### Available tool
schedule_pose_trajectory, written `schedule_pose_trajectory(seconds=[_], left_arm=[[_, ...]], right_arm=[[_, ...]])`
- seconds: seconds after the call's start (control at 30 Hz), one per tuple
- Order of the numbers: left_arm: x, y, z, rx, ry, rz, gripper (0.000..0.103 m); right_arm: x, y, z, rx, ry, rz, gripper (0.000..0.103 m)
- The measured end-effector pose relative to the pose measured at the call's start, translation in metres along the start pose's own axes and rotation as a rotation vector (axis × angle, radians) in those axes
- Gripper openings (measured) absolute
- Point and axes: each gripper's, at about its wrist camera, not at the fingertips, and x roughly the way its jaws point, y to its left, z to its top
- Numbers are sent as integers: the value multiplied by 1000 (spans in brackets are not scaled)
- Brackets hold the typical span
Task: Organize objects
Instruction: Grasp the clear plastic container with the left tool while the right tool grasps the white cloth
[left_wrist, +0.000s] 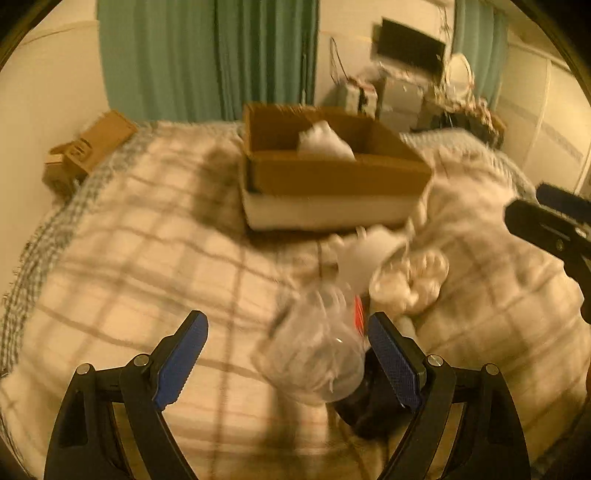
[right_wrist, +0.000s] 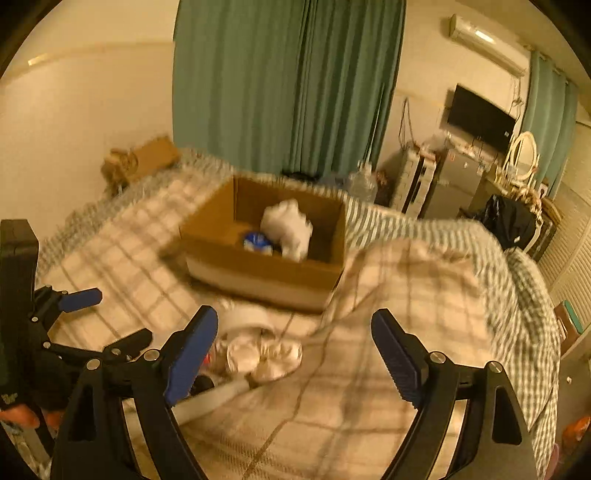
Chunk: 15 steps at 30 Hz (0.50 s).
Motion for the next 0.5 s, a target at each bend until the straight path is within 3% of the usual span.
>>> schedule_pose_trajectory(seconds=[0.17,0.23,0.27,0.5], left_arm=[[22,-10,-7,42,56,3,89],[30,-11,-9,46,73,-12,81],[32,-12,-9,47,77,-31,70],[16,-9,-7,38,23,-36,69]], right_arm=[[27,-2,-13,15,60,11,85],[33,-3,-16,24,75,18,85],[35,-4,-17,27,84,20,85],[39,1,-17,15,97,12,85]])
